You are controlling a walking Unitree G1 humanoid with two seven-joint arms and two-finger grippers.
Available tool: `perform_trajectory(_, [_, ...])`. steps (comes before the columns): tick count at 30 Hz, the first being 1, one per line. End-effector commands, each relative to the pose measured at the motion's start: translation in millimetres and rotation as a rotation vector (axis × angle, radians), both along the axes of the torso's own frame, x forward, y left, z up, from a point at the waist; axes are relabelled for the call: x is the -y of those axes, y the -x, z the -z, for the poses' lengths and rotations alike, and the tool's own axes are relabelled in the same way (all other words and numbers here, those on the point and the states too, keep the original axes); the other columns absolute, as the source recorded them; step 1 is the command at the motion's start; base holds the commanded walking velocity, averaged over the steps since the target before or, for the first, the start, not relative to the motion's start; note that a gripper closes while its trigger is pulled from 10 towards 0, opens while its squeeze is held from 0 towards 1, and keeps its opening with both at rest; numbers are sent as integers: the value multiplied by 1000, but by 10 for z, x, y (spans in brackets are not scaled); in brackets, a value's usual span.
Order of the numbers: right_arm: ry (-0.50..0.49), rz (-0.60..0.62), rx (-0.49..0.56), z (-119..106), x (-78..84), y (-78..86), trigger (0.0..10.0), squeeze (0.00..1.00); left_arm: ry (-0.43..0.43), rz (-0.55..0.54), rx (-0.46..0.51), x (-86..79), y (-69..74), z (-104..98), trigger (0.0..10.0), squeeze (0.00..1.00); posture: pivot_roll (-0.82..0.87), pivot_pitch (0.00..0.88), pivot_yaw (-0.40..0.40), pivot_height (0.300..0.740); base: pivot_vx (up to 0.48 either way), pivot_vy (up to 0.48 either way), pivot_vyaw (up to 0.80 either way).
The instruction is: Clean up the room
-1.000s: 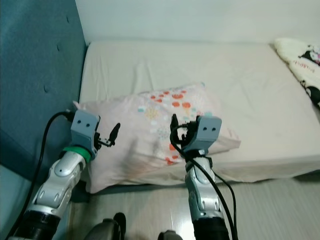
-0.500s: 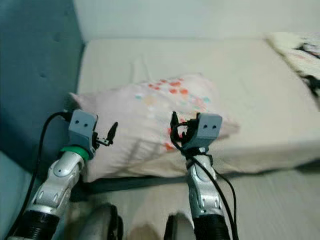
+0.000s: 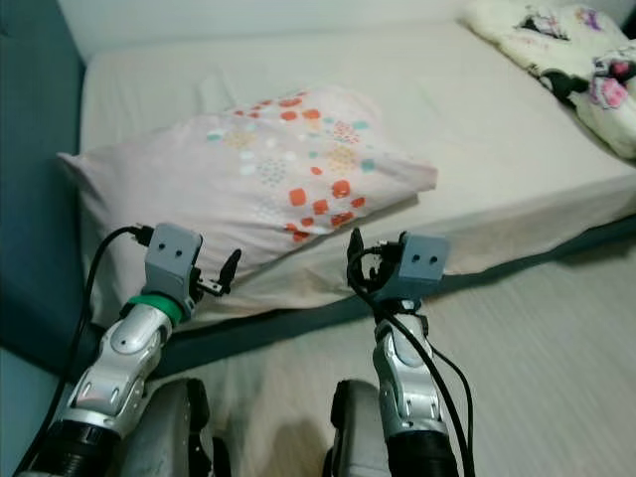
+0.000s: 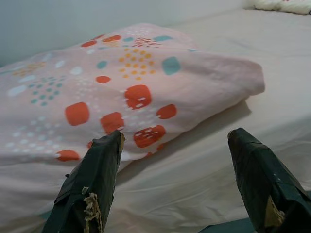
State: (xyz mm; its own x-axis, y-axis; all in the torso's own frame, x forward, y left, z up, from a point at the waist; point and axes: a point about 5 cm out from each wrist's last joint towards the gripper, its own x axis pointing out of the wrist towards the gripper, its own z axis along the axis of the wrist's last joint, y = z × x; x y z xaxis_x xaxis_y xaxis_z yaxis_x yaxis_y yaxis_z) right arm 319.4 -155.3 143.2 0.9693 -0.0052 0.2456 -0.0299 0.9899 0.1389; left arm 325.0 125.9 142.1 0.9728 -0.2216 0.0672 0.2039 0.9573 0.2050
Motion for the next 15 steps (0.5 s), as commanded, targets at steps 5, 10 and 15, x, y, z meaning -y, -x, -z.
perform_trajectory(5, [-11,4,-8,31,12,18,10000,0,-8,-6,-19,-12,22,60,10000,0,41,162,32,579,0,0,0])
perform_trajectory(10, [15,-50,42,-88,-50,28,10000,0,-29,-146,67,-140,-35,-108,10000,0,41,162,32,579,0,0,0])
perform_trajectory(15, [38,-93,107,-283,-87,24,10000,0,-53,-319,129,-350,-120,-339,10000,0,41,162,32,579,0,0,0])
